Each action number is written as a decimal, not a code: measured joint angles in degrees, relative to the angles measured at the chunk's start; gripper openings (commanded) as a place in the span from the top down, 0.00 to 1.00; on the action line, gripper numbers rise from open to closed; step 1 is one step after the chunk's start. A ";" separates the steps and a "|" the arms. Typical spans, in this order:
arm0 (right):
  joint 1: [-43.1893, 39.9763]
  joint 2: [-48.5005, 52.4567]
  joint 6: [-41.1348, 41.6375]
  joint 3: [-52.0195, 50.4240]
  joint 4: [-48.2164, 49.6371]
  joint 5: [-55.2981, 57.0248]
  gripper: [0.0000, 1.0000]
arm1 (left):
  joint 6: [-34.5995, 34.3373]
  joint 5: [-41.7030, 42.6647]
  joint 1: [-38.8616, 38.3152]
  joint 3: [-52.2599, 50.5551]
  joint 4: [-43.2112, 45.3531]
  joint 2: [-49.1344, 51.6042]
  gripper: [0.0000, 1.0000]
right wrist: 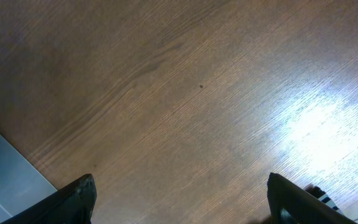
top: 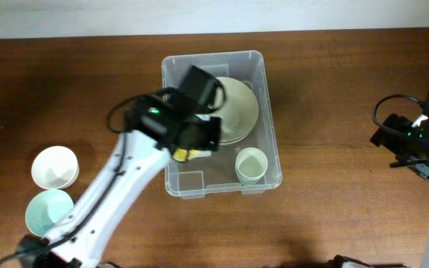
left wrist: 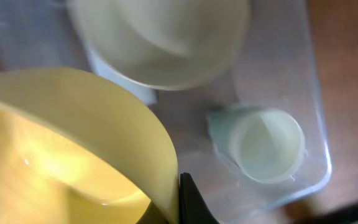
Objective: Pack container
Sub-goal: 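Carry the yellow bowl into the container's front left area and release, then withdraw the left gripper and grasp the white bowl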
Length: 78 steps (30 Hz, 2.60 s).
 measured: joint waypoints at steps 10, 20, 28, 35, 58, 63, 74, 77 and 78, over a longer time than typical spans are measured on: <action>0.00 0.00 -0.02 0.00 -0.04 0.00 0.16 | -4.22 0.15 -5.18 -2.58 -2.58 10.56 0.99; 0.00 0.00 0.02 0.00 -0.02 0.00 0.16 | -5.31 0.68 -5.16 -3.65 -3.61 13.00 0.59; 0.00 0.00 0.00 0.00 -0.02 0.00 0.16 | -5.35 -1.64 -1.68 -2.86 -7.39 11.80 0.45; 0.00 0.00 -0.02 0.00 -0.02 0.00 0.16 | -5.53 -7.61 15.54 -0.44 -8.07 -1.68 0.27; 0.00 0.00 -0.02 0.00 0.00 0.00 0.16 | 4.94 -5.77 53.55 -5.97 4.46 21.79 0.27; 0.00 0.00 0.00 0.00 0.00 0.00 0.16 | 5.53 -4.79 53.48 -6.21 4.63 27.61 0.50; 0.00 0.00 0.00 0.00 -0.02 0.00 0.16 | 6.29 -3.56 52.57 -4.59 2.91 28.92 0.99; 0.00 0.00 -0.04 0.00 -0.02 0.00 0.16 | 6.38 -3.17 50.75 -1.70 1.49 28.76 0.99; 0.00 0.00 -0.02 0.00 0.00 0.00 0.16 | 6.40 -3.08 49.88 -0.79 1.01 28.63 0.99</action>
